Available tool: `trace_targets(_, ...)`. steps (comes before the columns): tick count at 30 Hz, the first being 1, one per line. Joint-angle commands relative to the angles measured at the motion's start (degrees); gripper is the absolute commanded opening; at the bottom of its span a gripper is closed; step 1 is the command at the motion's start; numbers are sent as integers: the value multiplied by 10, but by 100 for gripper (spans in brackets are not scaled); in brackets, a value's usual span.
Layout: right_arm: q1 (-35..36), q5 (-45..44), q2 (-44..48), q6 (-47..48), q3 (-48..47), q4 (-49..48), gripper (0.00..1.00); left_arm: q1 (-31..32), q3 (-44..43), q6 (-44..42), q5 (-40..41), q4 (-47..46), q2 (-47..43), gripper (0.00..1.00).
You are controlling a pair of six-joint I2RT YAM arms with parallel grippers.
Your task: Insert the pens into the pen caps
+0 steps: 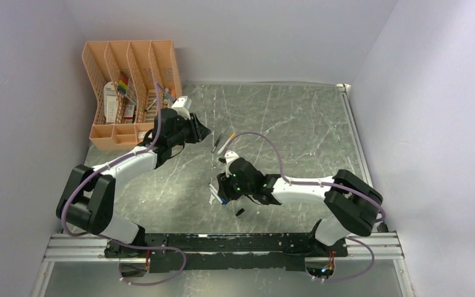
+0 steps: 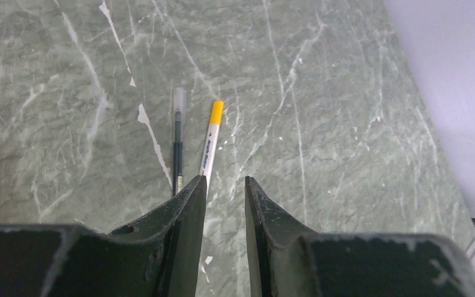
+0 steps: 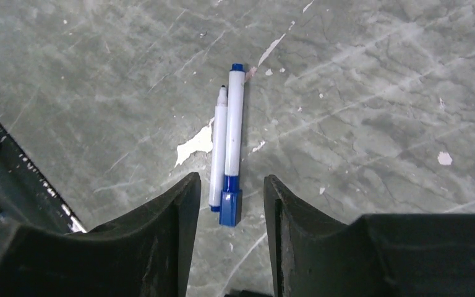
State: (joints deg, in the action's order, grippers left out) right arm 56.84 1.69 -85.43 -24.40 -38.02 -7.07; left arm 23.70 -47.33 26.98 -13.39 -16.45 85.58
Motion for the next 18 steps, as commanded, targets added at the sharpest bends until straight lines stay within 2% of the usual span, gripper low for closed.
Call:
trace_targets(1,21,-56,-42,18,-38,31,42,-6,5,18,-33,-36,-42,38)
trace_targets(15,51,-138,-102,29,-89,84,35,-10,20,1,-22,-20,-64,37)
trace_targets(18,51,-151,-103,23,-90,88,30,-12,20,1,-23,-22,-62,37)
